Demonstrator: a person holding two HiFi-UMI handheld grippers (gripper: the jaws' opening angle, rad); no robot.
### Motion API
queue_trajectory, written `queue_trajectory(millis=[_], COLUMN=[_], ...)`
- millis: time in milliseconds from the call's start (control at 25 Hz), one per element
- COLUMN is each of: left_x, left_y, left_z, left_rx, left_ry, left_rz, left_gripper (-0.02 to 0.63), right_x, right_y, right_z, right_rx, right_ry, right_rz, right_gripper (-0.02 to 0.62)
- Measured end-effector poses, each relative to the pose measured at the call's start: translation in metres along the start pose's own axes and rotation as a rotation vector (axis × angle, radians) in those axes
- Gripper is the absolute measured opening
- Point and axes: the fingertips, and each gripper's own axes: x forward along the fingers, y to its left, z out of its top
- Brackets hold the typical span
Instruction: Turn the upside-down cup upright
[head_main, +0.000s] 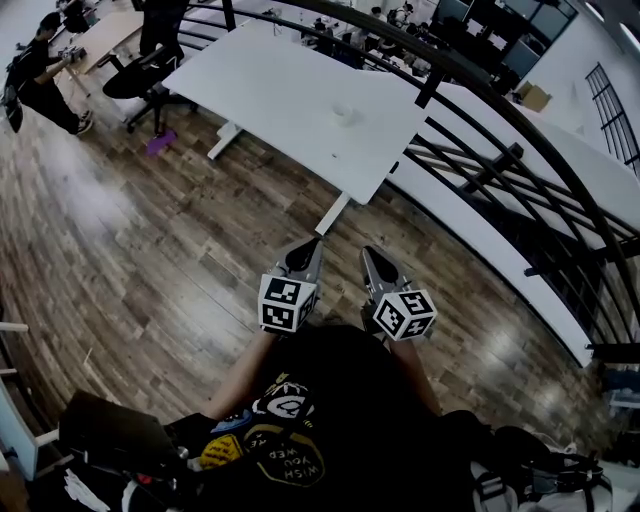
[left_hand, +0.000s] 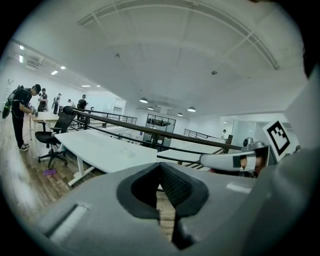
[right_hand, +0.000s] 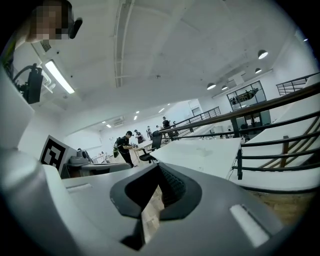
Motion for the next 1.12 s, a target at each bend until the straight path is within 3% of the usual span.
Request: queue_trajectory(millis=[320, 560, 800, 920, 1120], left_x=[-0.016, -0.001, 0.054, 0.103, 0.177], left_y=[0.028, 0.047, 0.073, 0.080, 0.062], left_z=[-0.023, -0.028, -0.018, -0.004, 0.015], left_rx=[-0.050, -0.112, -0.110, -0.104, 0.028], left_ry=[0.036, 0.056, 0.100, 0.106, 0.130], left_rz=[0.009, 0.005, 0.006, -0.018, -0.047], left_gripper=[0.005, 0.005, 0.005, 0.005, 0.005], right_x=[0.018, 0.045, 0.088, 0.115, 0.144], right_y=[0.021, 0.014, -0.025, -0.055, -0.099], right_z=[-0.031, -0.032, -0.023, -0.006, 0.015], right_rx=[0.040, 0.065, 0.093, 0.053, -0.055], right_ry=[0.076, 0.133, 0.159, 0.159, 0.189], right_rz=[0.002, -0.004, 0.002, 0.000, 0.005], right_gripper=[-0.002, -0.002, -0.002, -0.002, -0.002])
